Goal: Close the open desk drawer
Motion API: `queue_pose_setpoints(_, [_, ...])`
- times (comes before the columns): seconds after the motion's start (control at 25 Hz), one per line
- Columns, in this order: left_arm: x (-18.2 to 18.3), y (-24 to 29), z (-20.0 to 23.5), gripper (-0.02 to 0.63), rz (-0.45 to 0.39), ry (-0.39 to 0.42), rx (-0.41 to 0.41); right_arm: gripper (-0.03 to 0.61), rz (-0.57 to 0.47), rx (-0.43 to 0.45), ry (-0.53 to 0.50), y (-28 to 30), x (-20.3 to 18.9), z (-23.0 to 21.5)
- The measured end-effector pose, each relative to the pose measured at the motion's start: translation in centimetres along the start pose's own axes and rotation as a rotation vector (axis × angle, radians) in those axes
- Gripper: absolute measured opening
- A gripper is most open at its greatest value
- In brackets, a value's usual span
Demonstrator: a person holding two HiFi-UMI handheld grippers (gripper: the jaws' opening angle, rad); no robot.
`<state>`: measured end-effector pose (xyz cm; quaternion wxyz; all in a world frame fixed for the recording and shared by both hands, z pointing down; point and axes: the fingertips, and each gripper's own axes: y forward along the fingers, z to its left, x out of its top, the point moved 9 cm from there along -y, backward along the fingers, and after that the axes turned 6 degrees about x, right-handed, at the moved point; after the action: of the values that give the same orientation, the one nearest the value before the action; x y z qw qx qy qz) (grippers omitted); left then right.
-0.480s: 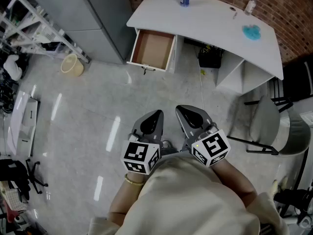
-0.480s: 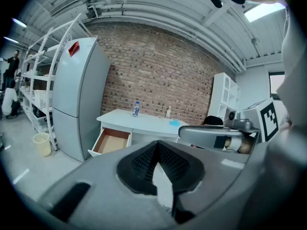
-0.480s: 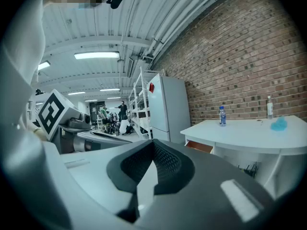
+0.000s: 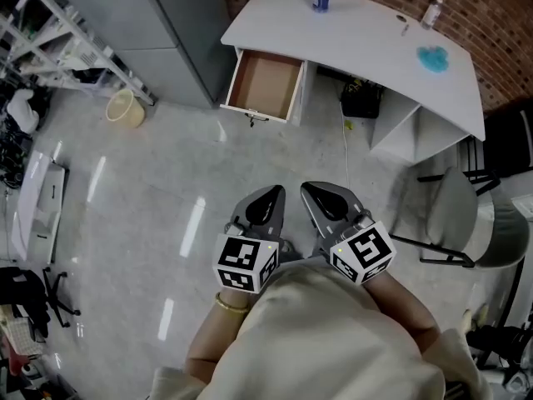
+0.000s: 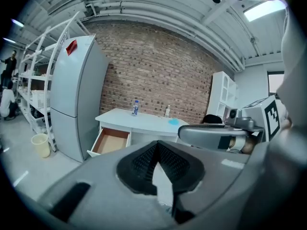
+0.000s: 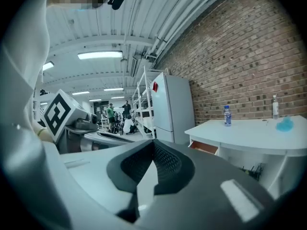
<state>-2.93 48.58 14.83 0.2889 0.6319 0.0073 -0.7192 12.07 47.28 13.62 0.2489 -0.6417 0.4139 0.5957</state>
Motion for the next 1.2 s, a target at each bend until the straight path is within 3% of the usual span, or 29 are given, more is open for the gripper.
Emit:
queue_pose_setpoints(0.48, [-0.1, -0.6, 1.9, 0.000, 0.007, -0.022, -0.040, 0.002, 0.009, -0.077, 0.039, 1.2, -0.4, 0.8])
queue_pose_setpoints(0.84, [-0.7, -0.8, 2.5, 0.000, 0.040, -0.042, -0.058, 0.002, 0.029, -0.080, 0.074, 1.3, -0.8, 1.6])
queue_pose_setpoints(1.2, [0.3, 2.7, 3.1, 0.000, 0.044, -0.066, -0.053, 0.002, 0.033, -0.062, 0.098, 1.9, -0.8, -1.7])
